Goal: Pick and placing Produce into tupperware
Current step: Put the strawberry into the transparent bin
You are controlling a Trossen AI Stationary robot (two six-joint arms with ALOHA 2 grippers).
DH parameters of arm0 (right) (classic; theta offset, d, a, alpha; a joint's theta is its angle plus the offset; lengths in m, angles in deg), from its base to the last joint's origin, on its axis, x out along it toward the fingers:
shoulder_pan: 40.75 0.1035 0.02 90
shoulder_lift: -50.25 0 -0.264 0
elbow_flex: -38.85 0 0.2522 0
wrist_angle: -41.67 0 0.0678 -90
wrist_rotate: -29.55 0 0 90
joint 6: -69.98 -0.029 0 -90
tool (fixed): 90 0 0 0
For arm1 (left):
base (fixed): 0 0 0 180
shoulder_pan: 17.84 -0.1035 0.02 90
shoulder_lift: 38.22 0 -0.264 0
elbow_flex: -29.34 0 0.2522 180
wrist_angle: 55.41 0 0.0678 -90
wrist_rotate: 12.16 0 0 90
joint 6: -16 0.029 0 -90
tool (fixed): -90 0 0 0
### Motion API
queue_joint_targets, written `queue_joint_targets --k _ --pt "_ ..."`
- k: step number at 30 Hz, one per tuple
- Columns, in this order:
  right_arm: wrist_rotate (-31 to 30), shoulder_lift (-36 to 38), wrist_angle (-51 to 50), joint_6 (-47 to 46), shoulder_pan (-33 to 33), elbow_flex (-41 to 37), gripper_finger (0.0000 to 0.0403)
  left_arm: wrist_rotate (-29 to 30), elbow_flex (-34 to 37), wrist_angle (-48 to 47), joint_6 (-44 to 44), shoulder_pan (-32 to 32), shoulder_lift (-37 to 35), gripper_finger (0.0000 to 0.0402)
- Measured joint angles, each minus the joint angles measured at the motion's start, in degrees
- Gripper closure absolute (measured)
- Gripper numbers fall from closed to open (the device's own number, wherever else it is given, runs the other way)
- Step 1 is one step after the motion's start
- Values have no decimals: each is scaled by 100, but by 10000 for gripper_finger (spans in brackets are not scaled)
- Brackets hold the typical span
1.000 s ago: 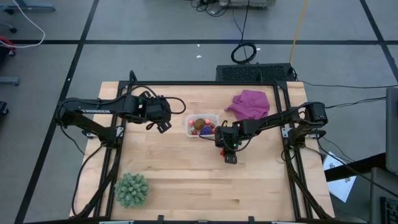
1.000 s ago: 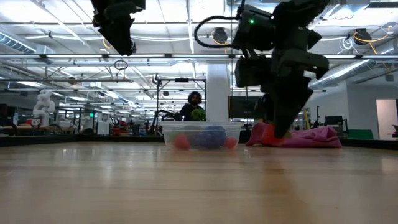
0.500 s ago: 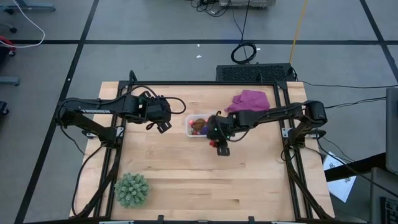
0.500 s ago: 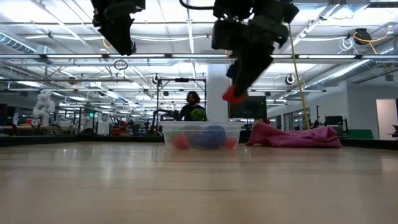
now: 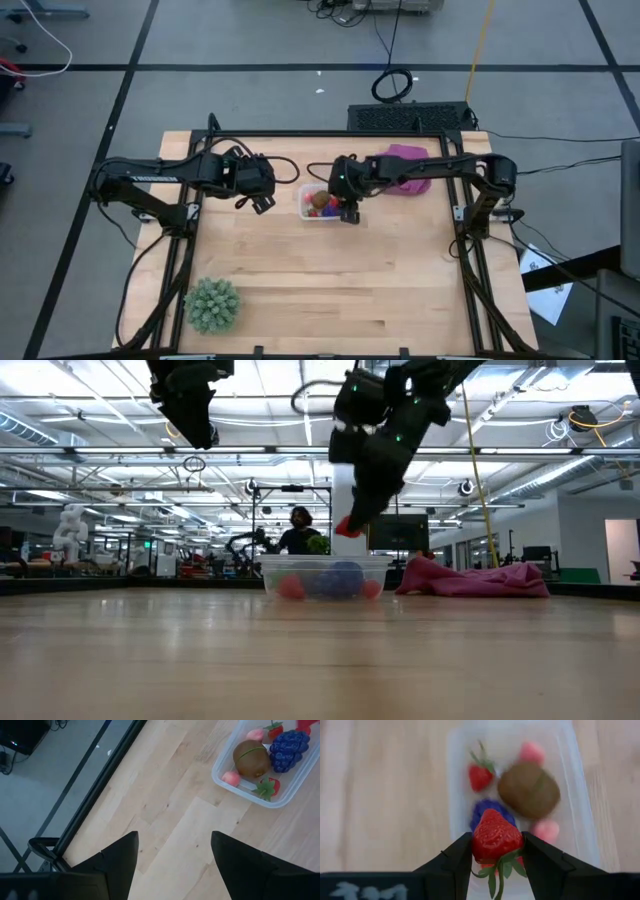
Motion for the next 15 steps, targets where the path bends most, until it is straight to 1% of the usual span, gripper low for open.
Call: queue_joint_targets --k 6,12,15 --pt "11 -318 15 30 -100 -5 239 1 1 2 15 0 0 144" --pt "17 -327 28 66 -99 -5 242 2 2 2 50 0 0 144" --pt "19 -329 -9 123 -99 -5 236 2 0 2 59 0 0 144"
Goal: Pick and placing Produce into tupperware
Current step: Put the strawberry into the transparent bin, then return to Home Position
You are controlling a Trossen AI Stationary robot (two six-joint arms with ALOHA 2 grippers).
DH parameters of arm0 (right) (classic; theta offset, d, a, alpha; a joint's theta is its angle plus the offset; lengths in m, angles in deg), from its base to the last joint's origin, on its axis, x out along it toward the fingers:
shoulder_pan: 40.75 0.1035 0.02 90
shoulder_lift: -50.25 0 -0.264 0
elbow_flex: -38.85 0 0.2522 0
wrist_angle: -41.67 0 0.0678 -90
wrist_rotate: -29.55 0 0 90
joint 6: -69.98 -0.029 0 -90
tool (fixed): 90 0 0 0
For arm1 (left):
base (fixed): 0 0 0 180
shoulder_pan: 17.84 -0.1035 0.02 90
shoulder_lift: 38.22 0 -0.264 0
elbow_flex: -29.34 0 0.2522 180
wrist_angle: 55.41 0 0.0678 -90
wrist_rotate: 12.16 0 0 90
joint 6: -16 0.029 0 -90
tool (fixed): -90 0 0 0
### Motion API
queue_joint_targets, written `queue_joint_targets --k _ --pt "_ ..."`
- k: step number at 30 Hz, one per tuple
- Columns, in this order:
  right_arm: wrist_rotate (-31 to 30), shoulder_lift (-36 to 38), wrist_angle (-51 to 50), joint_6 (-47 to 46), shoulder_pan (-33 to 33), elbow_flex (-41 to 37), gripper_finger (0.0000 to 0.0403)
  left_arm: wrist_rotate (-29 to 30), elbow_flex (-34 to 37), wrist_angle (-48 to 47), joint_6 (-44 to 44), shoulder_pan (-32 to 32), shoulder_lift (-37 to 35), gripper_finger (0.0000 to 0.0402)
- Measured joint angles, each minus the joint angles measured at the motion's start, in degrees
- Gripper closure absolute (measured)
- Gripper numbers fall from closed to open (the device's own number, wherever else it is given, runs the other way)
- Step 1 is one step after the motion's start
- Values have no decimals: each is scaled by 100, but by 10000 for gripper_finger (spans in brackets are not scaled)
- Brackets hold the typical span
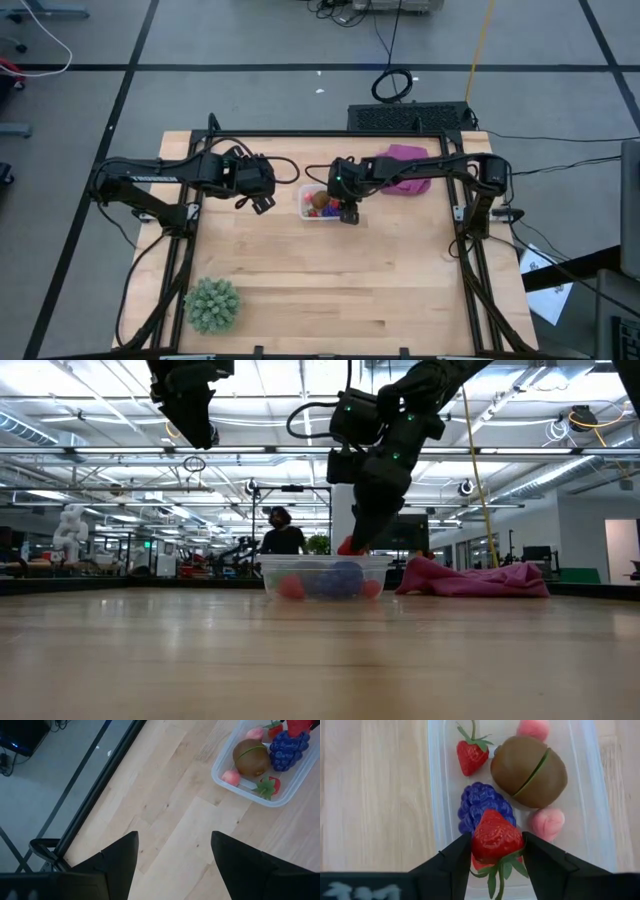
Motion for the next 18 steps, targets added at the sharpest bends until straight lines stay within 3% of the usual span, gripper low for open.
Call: queue_joint_targets --k 12,18 --pt "-1 13 78 218 1 0 193 2 2 0 15 0 0 144" --pt "-21 387 155 440 8 416 188 0 -267 -44 621 0 -107 144"
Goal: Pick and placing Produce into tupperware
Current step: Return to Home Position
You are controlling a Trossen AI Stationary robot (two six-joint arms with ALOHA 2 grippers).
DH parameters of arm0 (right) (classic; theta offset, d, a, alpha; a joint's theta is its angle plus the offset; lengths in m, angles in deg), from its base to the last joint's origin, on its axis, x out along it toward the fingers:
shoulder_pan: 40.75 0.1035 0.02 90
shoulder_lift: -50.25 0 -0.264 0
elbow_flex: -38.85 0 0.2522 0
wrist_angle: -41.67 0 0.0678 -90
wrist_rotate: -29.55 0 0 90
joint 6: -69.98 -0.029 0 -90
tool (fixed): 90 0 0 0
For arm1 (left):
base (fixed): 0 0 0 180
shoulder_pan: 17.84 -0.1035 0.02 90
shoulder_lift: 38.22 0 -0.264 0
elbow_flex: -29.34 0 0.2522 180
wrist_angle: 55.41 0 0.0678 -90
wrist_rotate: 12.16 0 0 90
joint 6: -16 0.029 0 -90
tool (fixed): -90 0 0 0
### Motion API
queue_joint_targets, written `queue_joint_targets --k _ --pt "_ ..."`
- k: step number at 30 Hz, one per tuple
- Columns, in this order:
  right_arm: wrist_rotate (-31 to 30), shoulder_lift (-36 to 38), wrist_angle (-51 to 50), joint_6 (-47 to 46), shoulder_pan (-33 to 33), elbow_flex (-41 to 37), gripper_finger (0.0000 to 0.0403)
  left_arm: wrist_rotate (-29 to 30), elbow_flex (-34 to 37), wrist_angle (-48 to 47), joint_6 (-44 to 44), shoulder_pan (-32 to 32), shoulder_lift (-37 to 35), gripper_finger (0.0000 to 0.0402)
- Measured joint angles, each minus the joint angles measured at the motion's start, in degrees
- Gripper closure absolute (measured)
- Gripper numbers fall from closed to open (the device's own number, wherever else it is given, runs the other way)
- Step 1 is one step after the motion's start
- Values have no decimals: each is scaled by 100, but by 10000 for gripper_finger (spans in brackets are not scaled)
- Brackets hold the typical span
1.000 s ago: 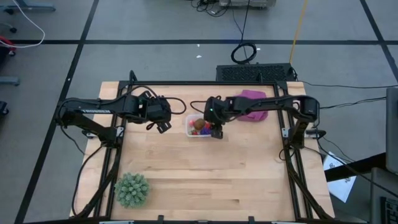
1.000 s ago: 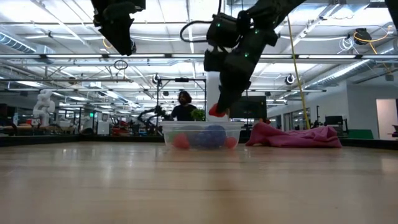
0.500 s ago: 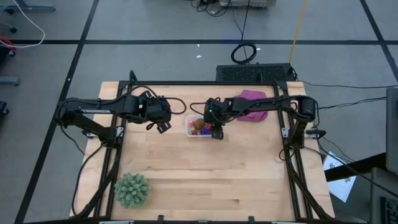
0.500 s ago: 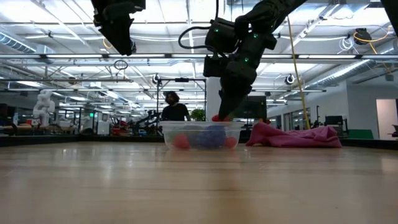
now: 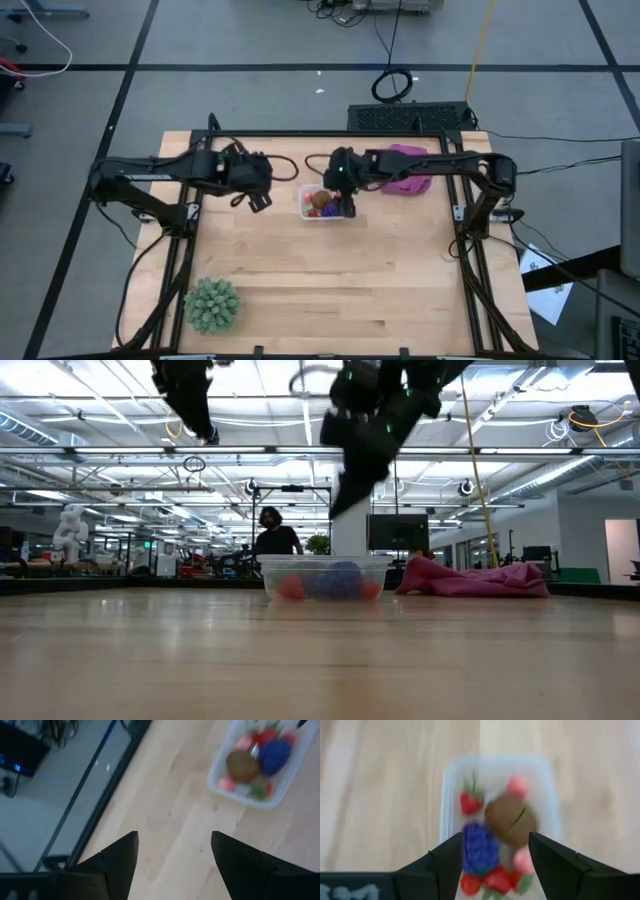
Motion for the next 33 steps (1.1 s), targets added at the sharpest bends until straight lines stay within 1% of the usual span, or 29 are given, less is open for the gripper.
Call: queue_joint_targets --k 2,4,6,8,10,11,13,15,16,18,20,22,25,28,31,33 --pt "-5 217 -34 -44 45 265 188 -33 -270 -47 104 6 -146 144" --pt "-8 503 -8 -149 137 462 188 -207 -570 -162 76 46 -325 144" --pt "-4 905 12 -317 272 517 188 -518 -812 -104 0 139 -606 144" --pt "-7 1357 -7 -402 445 519 188 -954 -939 -114 -123 310 -962 144" --pt "-21 1803 -149 -421 665 519 188 -1334 -948 -47 -370 570 -1340 144" --pt "-49 2025 -189 -498 789 519 188 -1419 -916 -9 -564 748 -1526 144" --pt "-329 2470 -403 -682 1107 519 188 -1493 -838 83 -931 1174 -1808 144" --pt "-812 2869 -679 -812 1491 519 188 -1489 -690 151 -1188 1743 -2057 144" --pt "-1149 3064 -871 -902 1714 519 188 -1475 -586 209 -1244 2040 -2152 144" --pt "-1800 3414 -1353 -1197 2155 519 188 -1212 -342 366 -1397 2645 -2344 144" --pt "-2367 3761 -1774 -1533 2563 519 188 -732 -66 478 -1624 3214 -2519 144" --pt "-2626 4082 -2210 -1851 2904 519 188 -317 171 467 -1831 3735 -2694 144" --pt "-2656 4478 -2548 -2314 3252 517 188 284 492 526 -2086 4366 -2938 144" --pt "-2418 4807 -2574 -2632 3534 401 188 1015 837 653 -2293 4866 -3206 144" --pt "-2249 5093 -2244 -2519 3822 22 188 1579 1285 650 -2753 5208 -3427 144" --pt "-2245 5297 -1802 -2474 3985 -417 188 1701 1646 683 -3102 5344 -3507 144"
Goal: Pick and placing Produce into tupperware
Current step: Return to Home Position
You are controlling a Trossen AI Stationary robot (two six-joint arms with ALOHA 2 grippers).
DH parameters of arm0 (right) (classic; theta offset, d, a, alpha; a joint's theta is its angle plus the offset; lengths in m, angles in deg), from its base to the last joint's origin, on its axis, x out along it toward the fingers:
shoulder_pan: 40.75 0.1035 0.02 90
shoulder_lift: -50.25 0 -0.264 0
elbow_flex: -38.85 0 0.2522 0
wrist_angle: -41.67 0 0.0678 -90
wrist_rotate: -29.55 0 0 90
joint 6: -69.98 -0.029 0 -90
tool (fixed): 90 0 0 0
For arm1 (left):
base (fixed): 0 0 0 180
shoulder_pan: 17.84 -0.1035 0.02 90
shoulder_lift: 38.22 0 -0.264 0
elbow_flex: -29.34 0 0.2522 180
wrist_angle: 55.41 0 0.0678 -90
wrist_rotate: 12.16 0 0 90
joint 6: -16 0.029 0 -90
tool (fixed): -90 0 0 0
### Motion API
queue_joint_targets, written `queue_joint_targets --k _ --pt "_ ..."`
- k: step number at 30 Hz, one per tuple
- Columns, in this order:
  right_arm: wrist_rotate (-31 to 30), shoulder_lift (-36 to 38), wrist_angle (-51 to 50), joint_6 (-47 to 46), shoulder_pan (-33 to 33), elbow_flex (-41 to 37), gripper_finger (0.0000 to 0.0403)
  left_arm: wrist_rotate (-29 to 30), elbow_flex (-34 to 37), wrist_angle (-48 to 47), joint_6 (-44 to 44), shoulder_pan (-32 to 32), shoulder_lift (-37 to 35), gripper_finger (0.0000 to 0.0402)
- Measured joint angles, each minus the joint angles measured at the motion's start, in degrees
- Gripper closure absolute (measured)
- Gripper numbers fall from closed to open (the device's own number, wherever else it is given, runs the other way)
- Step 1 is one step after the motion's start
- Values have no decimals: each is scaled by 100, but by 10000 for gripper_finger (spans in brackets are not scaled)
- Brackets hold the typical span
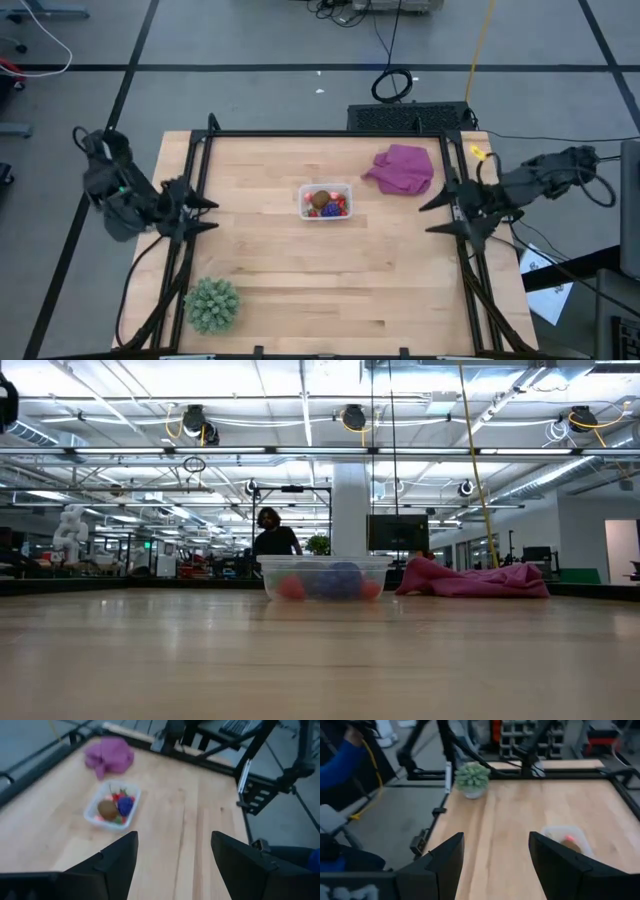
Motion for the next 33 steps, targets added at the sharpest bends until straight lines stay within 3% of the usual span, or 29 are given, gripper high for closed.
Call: queue_joint_targets --k 3,8,11,15,18,23,29,33 --pt "-12 255 845 -18 114 -949 188 67 659 565 -277 142 -30 144" --pt "-6 341 2869 -34 110 -2850 188 41 1721 2391 -69 226 78 144" --pt "-14 255 4116 152 -132 -3681 188 -131 2277 3622 264 81 277 144" --pt "-11 233 4938 473 -912 -4319 188 -582 2816 4927 940 -443 557 144" --pt "56 318 4919 671 -1713 -4380 188 -1080 3134 5627 1565 -1044 696 144" --pt "1428 594 4833 986 -3075 -4384 188 -2028 3623 6382 2589 -2043 405 144" --pt "2770 1632 4461 1073 -4151 -4384 188 -2901 3733 5967 3442 -2525 -1203 144" --pt "3003 2741 3781 1032 -4339 -4384 188 -2807 3730 4988 3429 -2339 -2450 144"
